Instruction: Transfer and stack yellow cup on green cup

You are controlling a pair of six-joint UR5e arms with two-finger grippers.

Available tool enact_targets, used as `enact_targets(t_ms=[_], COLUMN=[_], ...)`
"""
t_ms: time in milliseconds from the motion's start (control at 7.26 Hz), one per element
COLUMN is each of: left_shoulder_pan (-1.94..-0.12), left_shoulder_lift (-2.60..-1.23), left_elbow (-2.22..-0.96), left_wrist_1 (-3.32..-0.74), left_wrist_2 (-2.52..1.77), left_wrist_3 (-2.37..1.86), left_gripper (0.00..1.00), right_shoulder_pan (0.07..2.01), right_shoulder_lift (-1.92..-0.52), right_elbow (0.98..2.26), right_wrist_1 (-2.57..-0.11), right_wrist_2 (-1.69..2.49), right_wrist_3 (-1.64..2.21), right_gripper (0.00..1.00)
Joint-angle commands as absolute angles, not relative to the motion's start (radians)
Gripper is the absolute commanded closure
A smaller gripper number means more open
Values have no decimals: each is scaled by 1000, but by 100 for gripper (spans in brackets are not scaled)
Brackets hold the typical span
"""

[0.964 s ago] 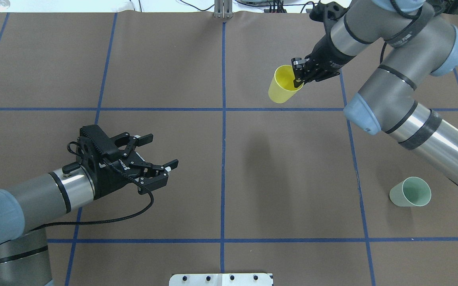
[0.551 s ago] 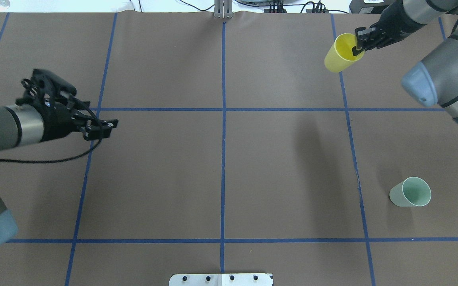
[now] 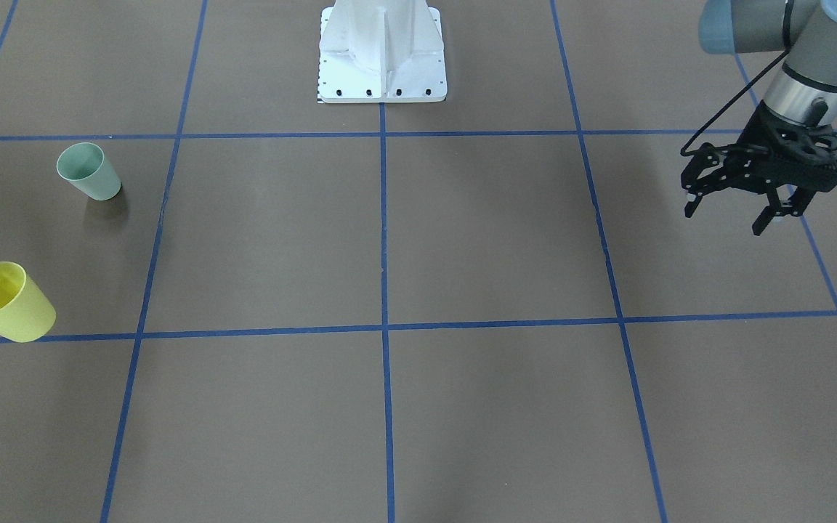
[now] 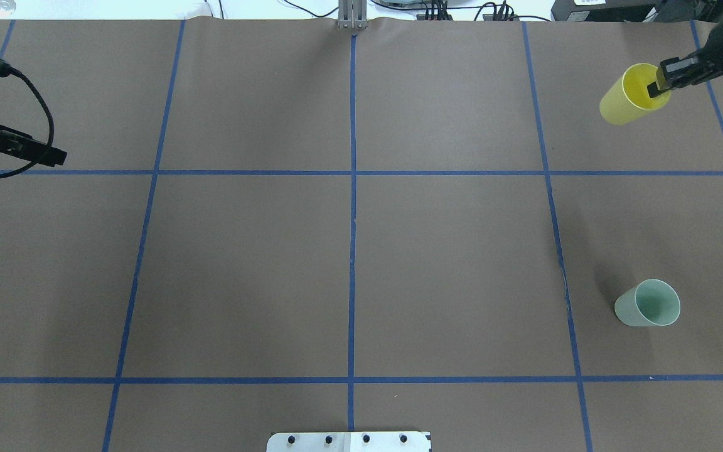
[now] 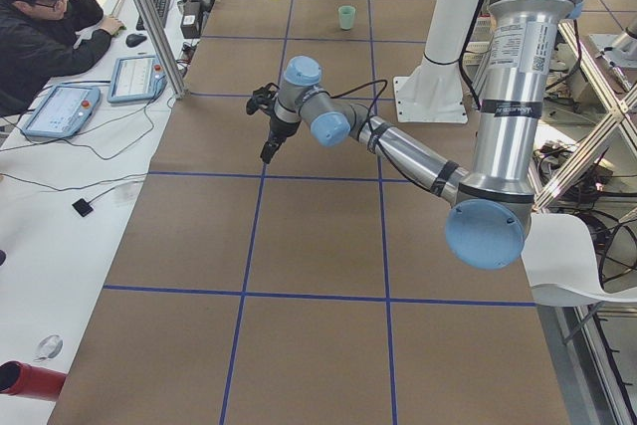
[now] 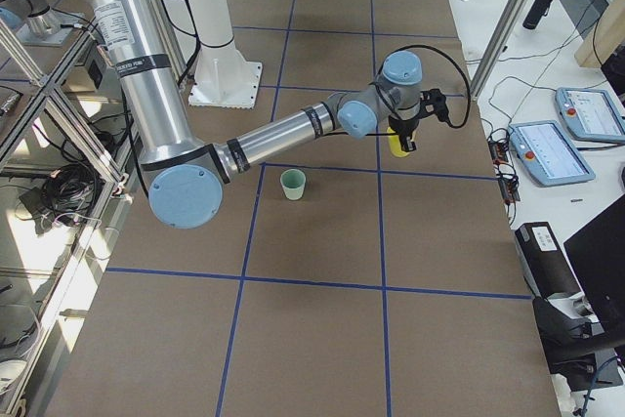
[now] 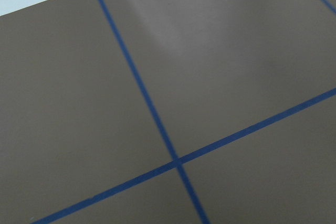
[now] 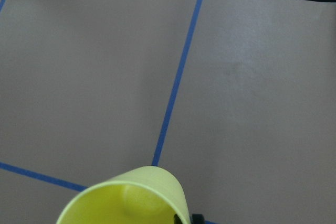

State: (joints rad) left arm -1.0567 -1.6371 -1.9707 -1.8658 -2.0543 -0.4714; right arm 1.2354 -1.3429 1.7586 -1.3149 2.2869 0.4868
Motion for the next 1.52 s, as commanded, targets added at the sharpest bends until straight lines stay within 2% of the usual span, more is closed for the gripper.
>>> enact_targets(t_ms=[0,551,1378], left_shoulder_pan=[-1150,-1221,-1243], left_shoulder_lift=[-1539,-1522,-1520], left_elbow=[-1961,-1893,-1882], left_wrist_1=[-1816,-1822,-1822], left_wrist_2=[-2128,-2190,-2214], left_wrist_3=[-351,-258,-238], left_gripper=[0,0,0], right_shoulder_pan=[1203,1112,999], right_shoulder_lift=[-1547,-1732,-1821], right_elbow=[1961,2086,2105], right_wrist_1=[-1359,-1362,-1367], right_wrist_2=[2289,2295,2299], right_wrist_3=[477,479,482], right_gripper=[100,100,100])
